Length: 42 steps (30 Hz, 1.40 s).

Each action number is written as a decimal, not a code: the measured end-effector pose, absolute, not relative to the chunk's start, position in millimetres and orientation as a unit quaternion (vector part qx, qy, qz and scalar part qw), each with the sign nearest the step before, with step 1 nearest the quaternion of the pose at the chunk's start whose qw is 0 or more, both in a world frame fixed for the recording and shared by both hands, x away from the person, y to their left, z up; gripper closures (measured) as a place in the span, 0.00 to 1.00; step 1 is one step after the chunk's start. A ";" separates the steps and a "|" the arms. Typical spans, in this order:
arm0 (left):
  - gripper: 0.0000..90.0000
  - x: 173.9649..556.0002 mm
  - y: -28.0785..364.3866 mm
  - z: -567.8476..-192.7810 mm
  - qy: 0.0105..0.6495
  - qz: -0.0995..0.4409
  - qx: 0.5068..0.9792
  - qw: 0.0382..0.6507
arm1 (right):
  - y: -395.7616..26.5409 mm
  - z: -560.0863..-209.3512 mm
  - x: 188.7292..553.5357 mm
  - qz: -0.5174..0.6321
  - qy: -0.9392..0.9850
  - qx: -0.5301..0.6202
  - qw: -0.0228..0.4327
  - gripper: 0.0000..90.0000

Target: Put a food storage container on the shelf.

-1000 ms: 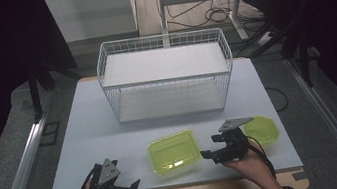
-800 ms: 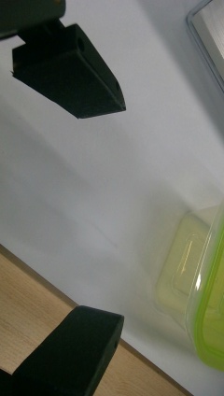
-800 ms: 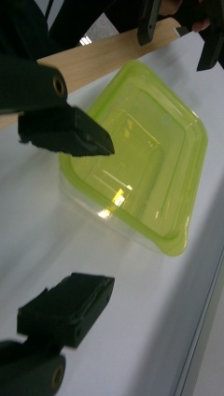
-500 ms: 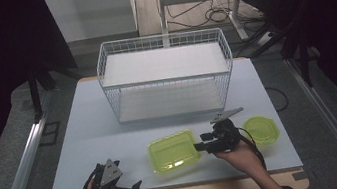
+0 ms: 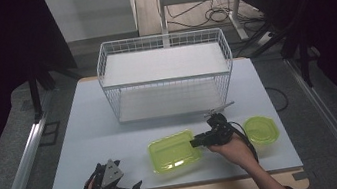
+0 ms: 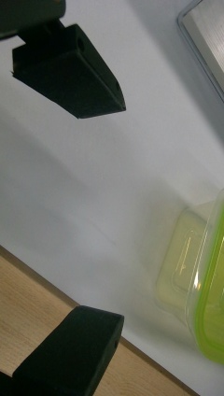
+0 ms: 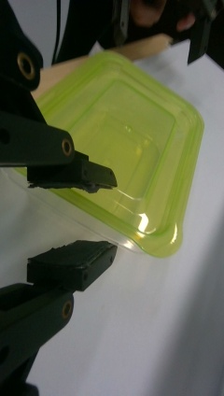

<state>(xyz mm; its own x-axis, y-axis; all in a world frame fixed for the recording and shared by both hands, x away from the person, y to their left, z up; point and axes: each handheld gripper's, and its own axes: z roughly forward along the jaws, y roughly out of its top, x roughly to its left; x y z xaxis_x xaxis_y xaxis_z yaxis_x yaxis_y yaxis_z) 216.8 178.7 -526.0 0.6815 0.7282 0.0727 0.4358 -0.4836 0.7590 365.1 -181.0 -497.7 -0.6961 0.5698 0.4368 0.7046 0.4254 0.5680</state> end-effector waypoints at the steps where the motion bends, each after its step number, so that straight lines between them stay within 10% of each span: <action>1: 0.03 216.7 178.6 -525.9 0.346 0.198 0.839 0.371 | -181.0 -497.7 365.1 -0.379 -0.839 -0.379 0.089 0.70; 16: 0.03 215.7 177.1 -525.8 0.341 0.203 0.842 0.365 | -181.0 -494.0 368.2 -0.400 -0.810 -0.386 0.185 0.90; 42: 0.03 215.5 179.4 -524.4 0.344 0.212 0.839 0.366 | -200.0 -444.4 367.2 -0.477 -0.781 -0.380 0.137 0.91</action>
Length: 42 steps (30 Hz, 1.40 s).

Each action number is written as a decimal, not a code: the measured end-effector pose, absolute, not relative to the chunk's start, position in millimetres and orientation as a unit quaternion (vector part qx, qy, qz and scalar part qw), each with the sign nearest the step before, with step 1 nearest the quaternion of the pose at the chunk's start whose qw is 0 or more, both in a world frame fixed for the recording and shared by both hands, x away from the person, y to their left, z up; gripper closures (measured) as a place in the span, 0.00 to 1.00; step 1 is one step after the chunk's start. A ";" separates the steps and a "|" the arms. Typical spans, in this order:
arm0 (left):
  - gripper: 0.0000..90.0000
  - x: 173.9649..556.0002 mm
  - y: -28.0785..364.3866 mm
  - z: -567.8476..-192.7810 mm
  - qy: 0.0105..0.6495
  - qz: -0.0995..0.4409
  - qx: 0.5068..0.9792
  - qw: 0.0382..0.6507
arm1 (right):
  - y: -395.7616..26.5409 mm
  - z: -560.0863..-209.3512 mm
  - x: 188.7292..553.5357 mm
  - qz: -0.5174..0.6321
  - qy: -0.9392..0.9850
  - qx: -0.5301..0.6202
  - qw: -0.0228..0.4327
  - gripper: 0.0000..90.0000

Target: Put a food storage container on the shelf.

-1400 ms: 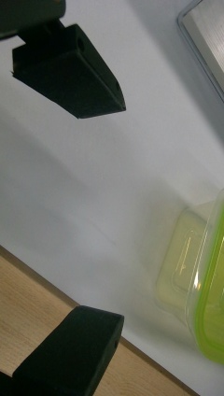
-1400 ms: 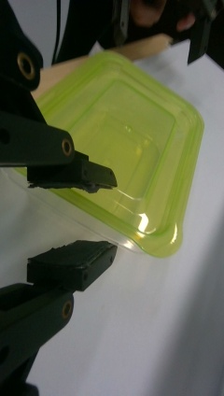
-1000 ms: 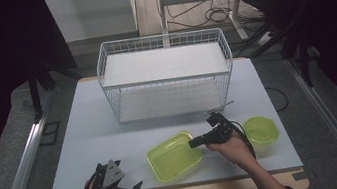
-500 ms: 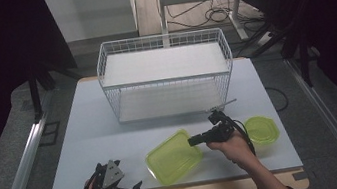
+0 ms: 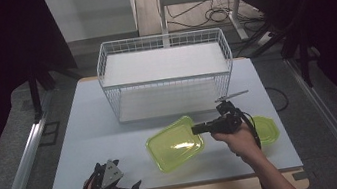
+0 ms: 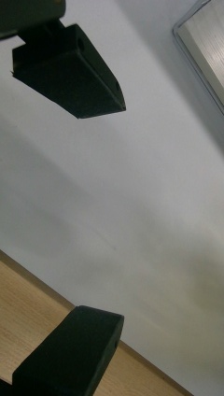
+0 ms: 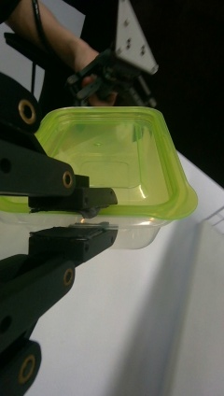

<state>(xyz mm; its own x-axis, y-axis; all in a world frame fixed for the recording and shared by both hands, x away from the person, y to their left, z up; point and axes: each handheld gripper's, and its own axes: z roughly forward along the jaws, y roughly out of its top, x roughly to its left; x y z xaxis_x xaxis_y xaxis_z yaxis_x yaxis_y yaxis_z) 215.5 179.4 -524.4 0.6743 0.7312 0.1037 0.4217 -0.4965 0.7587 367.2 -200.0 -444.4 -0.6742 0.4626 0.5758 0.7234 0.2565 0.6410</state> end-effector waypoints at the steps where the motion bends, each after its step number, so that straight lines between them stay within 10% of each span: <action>1: 0.03 215.5 179.6 -524.3 0.344 0.212 0.839 0.366 | -201.1 -441.0 367.7 -0.480 -0.779 -0.380 0.136 0.90; 42: 0.02 215.6 181.4 -525.0 0.335 0.221 0.843 0.358 | -180.4 -313.5 437.7 -0.545 -0.742 -0.387 0.050 0.90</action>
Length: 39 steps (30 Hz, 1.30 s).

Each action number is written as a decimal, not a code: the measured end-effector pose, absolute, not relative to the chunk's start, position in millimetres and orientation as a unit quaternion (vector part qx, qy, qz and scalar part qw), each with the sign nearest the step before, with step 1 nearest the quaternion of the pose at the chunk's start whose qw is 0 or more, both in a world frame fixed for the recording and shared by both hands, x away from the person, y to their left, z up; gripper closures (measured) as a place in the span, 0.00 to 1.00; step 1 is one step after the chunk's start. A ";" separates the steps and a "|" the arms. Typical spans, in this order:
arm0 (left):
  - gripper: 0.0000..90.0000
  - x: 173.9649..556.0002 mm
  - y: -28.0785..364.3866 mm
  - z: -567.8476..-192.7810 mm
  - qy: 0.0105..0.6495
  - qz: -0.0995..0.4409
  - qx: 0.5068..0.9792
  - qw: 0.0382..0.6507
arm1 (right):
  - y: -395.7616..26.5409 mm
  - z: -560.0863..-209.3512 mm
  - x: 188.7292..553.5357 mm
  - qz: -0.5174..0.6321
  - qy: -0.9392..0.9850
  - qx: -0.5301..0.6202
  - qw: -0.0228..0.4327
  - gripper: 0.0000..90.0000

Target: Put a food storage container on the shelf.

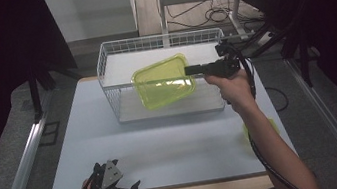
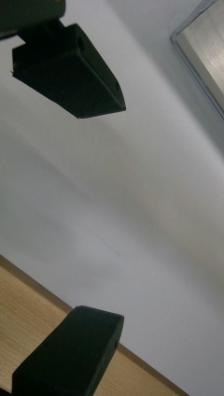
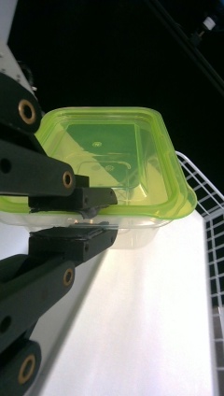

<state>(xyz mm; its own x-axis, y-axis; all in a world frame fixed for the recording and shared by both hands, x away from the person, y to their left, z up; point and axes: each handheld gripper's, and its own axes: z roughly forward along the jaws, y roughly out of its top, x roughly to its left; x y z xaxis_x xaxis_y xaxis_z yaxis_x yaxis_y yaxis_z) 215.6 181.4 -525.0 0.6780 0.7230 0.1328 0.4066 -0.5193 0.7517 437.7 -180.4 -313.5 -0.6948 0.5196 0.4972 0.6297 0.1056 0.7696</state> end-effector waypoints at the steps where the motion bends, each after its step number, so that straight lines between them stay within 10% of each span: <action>1: 0.03 215.5 181.3 -525.0 0.335 0.221 0.843 0.358 | -179.7 -312.1 440.2 -0.546 -0.740 -0.390 0.049 0.90; 39: 0.02 215.4 179.4 -527.0 0.325 0.225 0.851 0.346 | -162.5 -300.9 485.9 -0.477 -0.751 -0.446 -0.100 0.81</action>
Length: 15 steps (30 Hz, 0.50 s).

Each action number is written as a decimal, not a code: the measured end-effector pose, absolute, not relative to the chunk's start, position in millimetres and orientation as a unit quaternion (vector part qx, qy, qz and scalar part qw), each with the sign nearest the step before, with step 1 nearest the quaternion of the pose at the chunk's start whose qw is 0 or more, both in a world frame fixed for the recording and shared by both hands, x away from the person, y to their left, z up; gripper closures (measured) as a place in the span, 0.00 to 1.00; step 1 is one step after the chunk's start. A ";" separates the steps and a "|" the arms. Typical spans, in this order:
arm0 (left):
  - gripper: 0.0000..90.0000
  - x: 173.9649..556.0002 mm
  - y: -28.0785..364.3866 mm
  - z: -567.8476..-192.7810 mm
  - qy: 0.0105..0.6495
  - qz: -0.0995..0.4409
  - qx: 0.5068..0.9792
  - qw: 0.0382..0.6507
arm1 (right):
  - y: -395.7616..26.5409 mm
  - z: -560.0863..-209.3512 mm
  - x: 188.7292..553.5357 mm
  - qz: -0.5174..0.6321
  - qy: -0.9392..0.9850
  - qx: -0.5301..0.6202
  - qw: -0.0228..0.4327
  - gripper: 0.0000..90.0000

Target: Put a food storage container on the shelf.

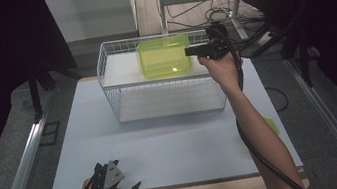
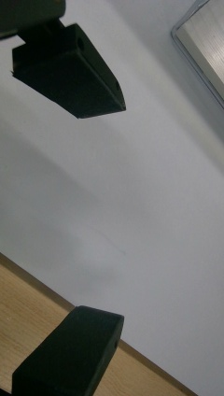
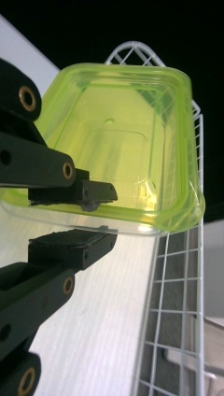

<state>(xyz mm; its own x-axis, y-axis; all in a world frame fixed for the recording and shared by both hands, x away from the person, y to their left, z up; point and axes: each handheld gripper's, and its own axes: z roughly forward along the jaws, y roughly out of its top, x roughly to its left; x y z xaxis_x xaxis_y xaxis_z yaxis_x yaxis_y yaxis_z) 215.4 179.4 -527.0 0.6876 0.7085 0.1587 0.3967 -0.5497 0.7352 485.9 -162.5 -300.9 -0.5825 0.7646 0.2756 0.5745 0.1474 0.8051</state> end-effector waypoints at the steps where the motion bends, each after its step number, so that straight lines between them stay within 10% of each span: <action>1: 0.02 215.5 179.3 -527.1 0.325 0.224 0.851 0.346 | -162.5 -300.9 485.9 0.477 0.751 0.446 0.100 0.81; 15: 0.02 215.5 178.1 -528.2 0.321 0.224 0.855 0.341 | -152.7 -304.6 489.9 0.451 0.765 0.435 0.149 0.65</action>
<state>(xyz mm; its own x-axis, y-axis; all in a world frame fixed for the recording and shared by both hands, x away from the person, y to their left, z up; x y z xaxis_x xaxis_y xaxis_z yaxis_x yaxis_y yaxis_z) 215.5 178.1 -528.2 0.6936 0.7013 0.1645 0.3956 -0.5617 0.7267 489.9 -152.7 -304.6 -0.5769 0.8000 0.1650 0.5312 0.2140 0.8198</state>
